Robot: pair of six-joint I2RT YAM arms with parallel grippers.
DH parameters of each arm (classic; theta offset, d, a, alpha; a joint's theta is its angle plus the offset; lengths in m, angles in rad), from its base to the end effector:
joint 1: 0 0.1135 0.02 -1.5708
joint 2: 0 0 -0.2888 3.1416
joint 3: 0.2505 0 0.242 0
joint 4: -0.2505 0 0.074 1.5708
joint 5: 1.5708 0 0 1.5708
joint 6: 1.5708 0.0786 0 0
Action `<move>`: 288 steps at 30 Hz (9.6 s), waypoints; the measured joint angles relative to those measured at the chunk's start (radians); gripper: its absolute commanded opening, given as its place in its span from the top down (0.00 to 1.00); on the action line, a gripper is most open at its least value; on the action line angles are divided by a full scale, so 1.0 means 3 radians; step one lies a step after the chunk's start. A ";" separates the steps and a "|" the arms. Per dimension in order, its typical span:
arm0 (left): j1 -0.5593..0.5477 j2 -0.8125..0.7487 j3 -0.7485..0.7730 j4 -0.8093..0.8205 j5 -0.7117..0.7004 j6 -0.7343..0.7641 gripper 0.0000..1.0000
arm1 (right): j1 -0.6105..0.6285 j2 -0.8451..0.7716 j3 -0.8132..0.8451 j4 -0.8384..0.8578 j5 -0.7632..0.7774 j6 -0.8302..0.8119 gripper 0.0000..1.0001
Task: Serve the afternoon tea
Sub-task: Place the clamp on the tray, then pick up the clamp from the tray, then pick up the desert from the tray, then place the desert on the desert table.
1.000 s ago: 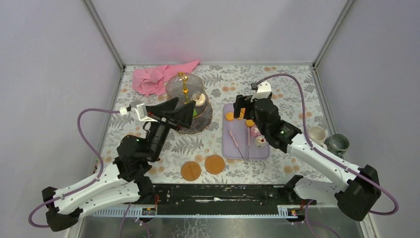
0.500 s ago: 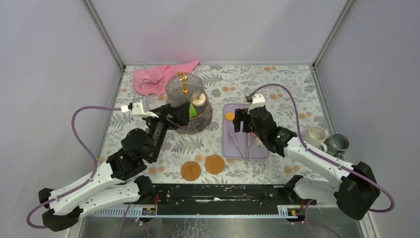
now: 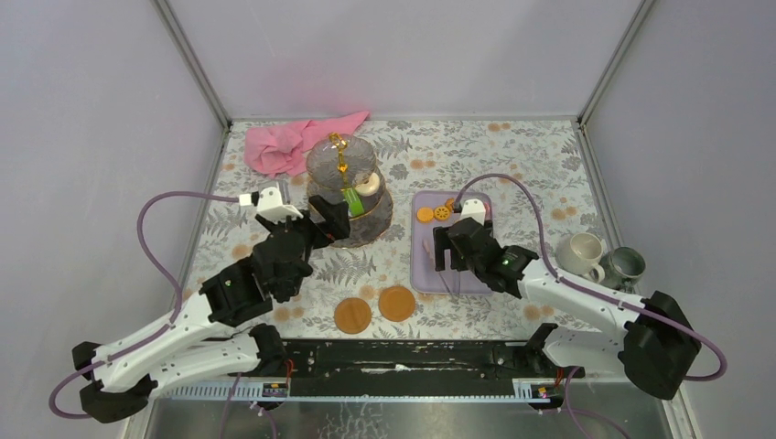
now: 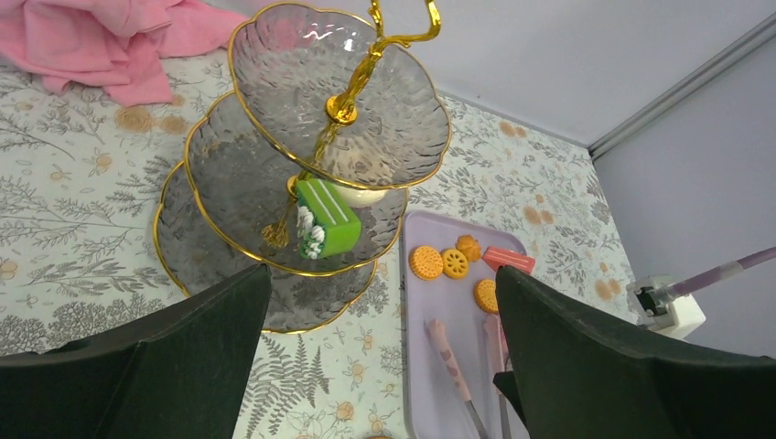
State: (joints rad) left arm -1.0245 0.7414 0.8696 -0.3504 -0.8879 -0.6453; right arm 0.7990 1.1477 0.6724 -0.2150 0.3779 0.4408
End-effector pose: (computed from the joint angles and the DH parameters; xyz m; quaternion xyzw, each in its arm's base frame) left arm 0.1313 -0.0986 0.3708 -0.1304 0.7433 -0.1927 0.6272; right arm 0.1956 0.1595 0.2293 -0.0795 0.8886 0.1049 0.4394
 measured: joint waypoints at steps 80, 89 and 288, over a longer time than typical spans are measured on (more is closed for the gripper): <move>0.0022 -0.0064 -0.0011 -0.0215 0.0303 -0.0163 0.00 | 0.0413 0.0020 0.0431 -0.1441 0.0025 0.0809 0.51; 0.0022 -0.0067 -0.0086 -0.0216 0.0629 -0.0267 0.02 | 0.0415 -0.0328 0.0444 -0.2047 0.0104 0.1148 0.51; 0.0024 -0.0476 0.0281 -0.0076 -0.0498 0.0038 0.04 | 0.0838 0.3005 0.3262 -0.1386 -0.0374 0.0231 0.64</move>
State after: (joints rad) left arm -1.0172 0.5987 0.9539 -0.3733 -1.0374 -0.6338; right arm 1.0504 2.0491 1.6508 -0.6308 0.2657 0.5102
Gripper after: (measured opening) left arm 0.961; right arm 0.475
